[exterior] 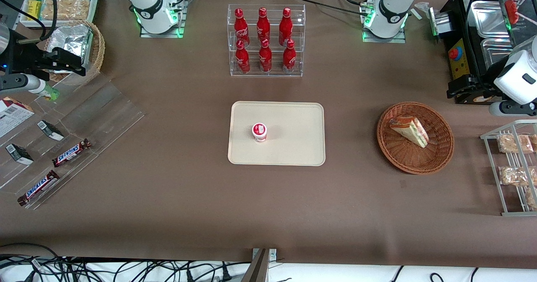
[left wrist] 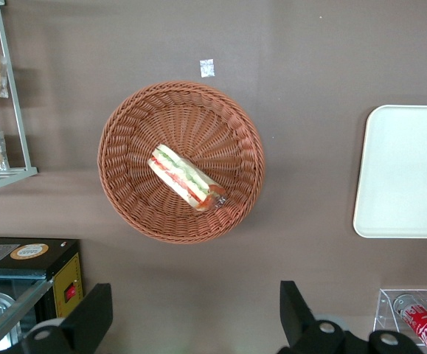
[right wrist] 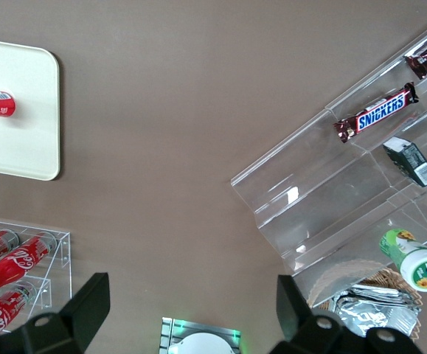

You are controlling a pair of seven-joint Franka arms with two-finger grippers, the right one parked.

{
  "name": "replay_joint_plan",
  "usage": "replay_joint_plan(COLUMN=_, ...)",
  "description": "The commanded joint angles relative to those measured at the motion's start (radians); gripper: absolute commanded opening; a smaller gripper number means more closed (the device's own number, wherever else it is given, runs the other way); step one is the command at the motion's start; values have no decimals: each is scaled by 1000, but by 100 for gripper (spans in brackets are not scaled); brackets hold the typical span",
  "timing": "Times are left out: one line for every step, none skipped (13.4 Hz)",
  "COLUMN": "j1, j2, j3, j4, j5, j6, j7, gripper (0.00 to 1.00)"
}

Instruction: Place sandwich from basket to tray

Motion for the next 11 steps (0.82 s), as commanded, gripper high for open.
replay_joint_plan(j1=-5, j2=-6, j3=3, j4=13, j5=-26, j6=-33, j7=27, gripper=100)
replay_joint_plan(j1=-7, j2=-4, j3=3, j4=13, j5=-26, j6=-31, j7=17, gripper=100)
replay_joint_plan(j1=-10, j2=-4, j3=3, j4=13, j5=-26, j6=-30, j7=13, gripper=100)
replay_joint_plan(j1=-10, j2=1, j3=1, j4=12, j5=-26, j6=-27, j7=4, gripper=100)
replay_joint_plan(j1=-11, j2=5, j3=-6, j4=7, j5=-20, j6=-23, j7=-16, gripper=100)
replay_joint_plan(j1=-11, j2=7, j3=-9, j4=-8, j5=-12, j6=-19, j7=-65, gripper=100)
replay_joint_plan(j1=-10, j2=7, j3=-9, j4=-52, j5=-4, j6=2, j7=-143, gripper=100)
replay_joint_plan(j1=-7, j2=-7, j3=-9, j4=-106, j5=-4, j6=57, j7=-183, gripper=100)
replay_joint_plan(j1=-7, j2=-18, j3=-9, j4=-160, j5=-4, j6=93, j7=-209, gripper=100)
replay_joint_plan(j1=-4, j2=-27, j3=-9, j4=-203, j5=-4, j6=127, j7=-273, gripper=100)
replay_joint_plan(j1=-2, j2=-44, j3=-9, j4=-264, j5=8, j6=189, j7=-355, gripper=100)
